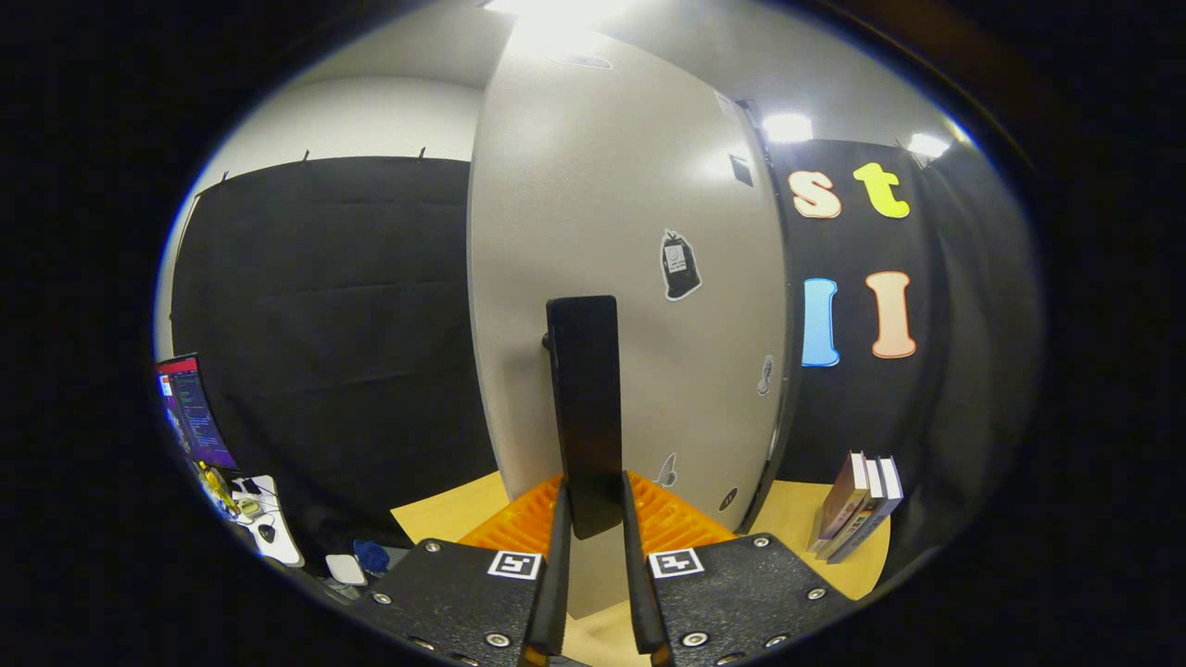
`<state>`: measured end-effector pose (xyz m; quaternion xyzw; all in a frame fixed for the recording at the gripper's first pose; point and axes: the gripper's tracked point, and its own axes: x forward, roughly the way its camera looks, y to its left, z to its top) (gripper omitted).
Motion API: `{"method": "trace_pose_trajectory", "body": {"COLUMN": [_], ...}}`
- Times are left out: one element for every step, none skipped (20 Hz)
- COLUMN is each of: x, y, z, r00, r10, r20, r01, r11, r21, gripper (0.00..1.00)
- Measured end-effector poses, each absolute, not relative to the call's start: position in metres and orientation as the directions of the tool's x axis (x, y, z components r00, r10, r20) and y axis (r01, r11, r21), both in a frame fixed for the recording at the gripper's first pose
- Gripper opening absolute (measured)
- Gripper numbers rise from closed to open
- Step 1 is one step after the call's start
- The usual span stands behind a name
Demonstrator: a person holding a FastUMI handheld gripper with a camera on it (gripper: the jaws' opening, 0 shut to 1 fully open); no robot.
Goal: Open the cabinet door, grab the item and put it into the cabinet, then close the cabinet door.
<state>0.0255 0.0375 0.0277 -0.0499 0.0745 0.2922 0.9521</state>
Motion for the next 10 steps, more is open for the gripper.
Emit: {"method": "trace_pose_trajectory", "body": {"x": [0.027, 0.027, 0.029, 0.030, 0.031, 0.030, 0.029, 0.028, 0.026, 0.026], "y": [0.035, 0.032, 0.028, 0.026, 0.025, 0.021, 0.018, 0.016, 0.014, 0.012], "z": [0.028, 0.027, 0.027, 0.030, 0.030, 0.029, 0.031, 0.032, 0.032, 0.032], "r00": [0.828, 0.839, 0.852, 0.864, 0.874, 0.883, 0.892, 0.902, 0.910, 0.917], "r10": [0.535, 0.519, 0.498, 0.482, 0.466, 0.450, 0.433, 0.414, 0.396, 0.381], "r20": [-0.168, -0.164, -0.160, -0.148, -0.140, -0.134, -0.127, -0.123, -0.120, -0.117], "r01": [-0.549, -0.532, -0.511, -0.494, -0.479, -0.464, -0.447, -0.429, -0.410, -0.394], "r11": [0.835, 0.846, 0.858, 0.868, 0.875, 0.880, 0.886, 0.893, 0.902, 0.912], "r21": [-0.045, -0.041, -0.047, -0.056, -0.076, -0.101, -0.123, -0.136, -0.133, -0.115], "gripper": [0.28, 0.28, 0.28, 0.28, 0.27, 0.28, 0.27, 0.27, 0.28, 0.28]}}
